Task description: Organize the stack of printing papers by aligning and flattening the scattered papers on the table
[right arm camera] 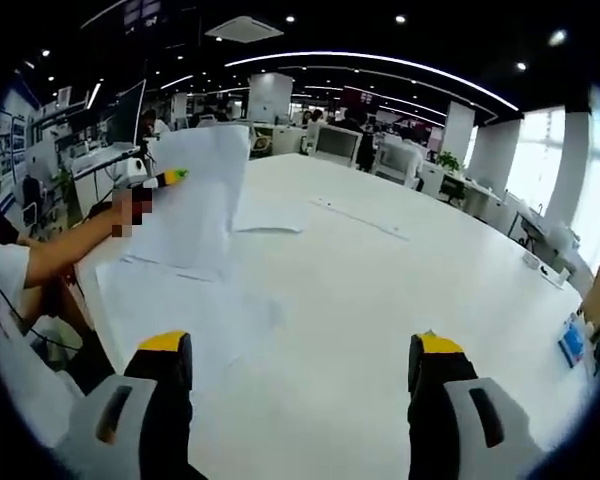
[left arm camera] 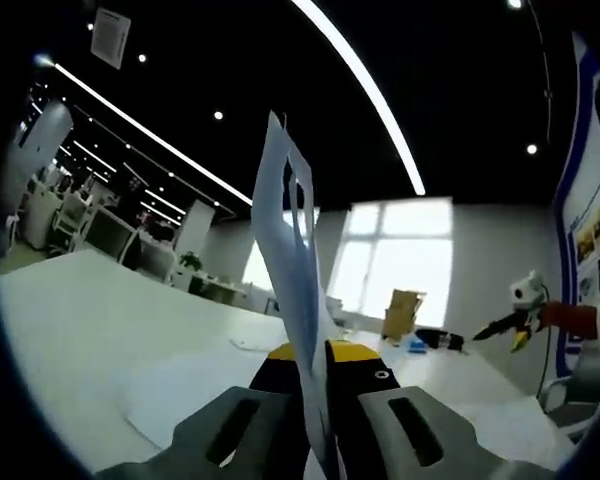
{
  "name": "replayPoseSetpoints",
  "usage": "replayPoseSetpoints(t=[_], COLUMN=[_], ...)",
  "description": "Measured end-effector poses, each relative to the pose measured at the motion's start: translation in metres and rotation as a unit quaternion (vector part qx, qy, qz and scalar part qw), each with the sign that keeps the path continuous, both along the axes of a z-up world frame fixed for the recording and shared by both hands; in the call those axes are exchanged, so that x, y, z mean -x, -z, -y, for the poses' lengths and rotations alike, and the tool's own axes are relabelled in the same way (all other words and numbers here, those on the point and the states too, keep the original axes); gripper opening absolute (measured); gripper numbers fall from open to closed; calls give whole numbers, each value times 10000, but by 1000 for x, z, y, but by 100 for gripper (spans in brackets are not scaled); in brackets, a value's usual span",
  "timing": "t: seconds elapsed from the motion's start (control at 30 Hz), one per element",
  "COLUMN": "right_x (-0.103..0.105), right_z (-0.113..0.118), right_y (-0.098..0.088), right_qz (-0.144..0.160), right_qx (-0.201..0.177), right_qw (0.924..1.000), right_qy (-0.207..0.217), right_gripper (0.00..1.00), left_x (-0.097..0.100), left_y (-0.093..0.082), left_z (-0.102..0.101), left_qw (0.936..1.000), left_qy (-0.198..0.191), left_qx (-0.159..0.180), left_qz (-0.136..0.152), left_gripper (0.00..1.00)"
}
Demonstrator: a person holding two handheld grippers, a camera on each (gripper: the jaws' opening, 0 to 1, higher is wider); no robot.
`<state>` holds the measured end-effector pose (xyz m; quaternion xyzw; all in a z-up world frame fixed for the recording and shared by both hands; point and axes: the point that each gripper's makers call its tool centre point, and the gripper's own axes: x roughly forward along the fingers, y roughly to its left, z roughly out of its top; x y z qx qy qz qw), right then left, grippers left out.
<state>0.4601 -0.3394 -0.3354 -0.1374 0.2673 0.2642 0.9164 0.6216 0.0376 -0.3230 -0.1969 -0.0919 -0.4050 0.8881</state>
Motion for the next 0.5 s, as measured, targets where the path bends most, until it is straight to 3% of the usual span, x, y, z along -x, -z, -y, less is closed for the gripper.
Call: replayPoseSetpoints(t=[0.17,0.5], right_x=[11,21], right_z=[6,19], right_y=[9,10], right_qz=[-86,-102], right_qx=[-35,-118], right_qw=[9999,9997], right_qy=[44,213], right_gripper=[84,84], left_x=[-1,-2], left_y=[0,1], left_z=[0,0], left_qw=[10000,10000], left_qy=[-16,-51], left_qx=[-19,-38], left_qz=[6,17], left_gripper=[6,6])
